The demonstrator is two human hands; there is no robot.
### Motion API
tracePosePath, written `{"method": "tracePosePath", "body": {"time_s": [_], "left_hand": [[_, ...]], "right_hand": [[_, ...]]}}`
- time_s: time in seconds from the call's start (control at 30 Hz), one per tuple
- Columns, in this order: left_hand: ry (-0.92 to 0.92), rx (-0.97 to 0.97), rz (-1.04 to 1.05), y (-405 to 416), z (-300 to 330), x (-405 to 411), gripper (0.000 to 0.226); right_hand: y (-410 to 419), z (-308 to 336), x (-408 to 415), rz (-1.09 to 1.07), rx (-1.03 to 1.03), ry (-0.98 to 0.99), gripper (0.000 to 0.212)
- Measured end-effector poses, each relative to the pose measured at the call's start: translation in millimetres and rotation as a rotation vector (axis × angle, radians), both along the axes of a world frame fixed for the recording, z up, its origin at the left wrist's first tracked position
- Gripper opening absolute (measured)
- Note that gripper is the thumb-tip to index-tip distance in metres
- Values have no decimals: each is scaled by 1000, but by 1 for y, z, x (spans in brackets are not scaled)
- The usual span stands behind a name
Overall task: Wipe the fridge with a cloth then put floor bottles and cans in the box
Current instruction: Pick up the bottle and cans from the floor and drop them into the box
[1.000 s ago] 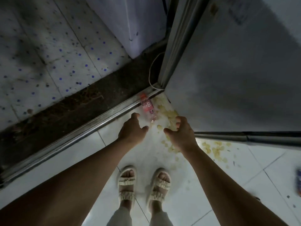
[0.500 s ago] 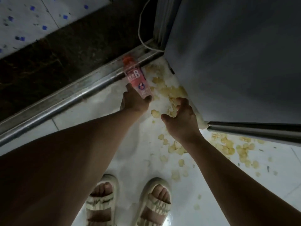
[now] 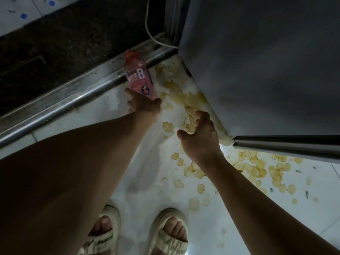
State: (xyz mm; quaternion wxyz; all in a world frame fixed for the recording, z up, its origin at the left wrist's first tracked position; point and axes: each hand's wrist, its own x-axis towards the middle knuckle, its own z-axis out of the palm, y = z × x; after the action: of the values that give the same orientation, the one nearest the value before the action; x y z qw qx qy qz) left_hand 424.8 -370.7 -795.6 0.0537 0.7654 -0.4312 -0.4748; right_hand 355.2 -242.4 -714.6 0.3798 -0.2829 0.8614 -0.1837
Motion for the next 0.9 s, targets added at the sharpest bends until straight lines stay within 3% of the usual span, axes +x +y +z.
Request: {"method": "tracePosePath", "body": {"time_s": [0.57, 0.9], "left_hand": [[-93, 22, -304, 82, 247, 100, 73], [-71, -8, -543, 149, 336, 120, 71]], "right_hand": [[32, 200, 52, 21, 32, -49, 68], [110, 280, 68, -130, 9, -12, 65]]}}
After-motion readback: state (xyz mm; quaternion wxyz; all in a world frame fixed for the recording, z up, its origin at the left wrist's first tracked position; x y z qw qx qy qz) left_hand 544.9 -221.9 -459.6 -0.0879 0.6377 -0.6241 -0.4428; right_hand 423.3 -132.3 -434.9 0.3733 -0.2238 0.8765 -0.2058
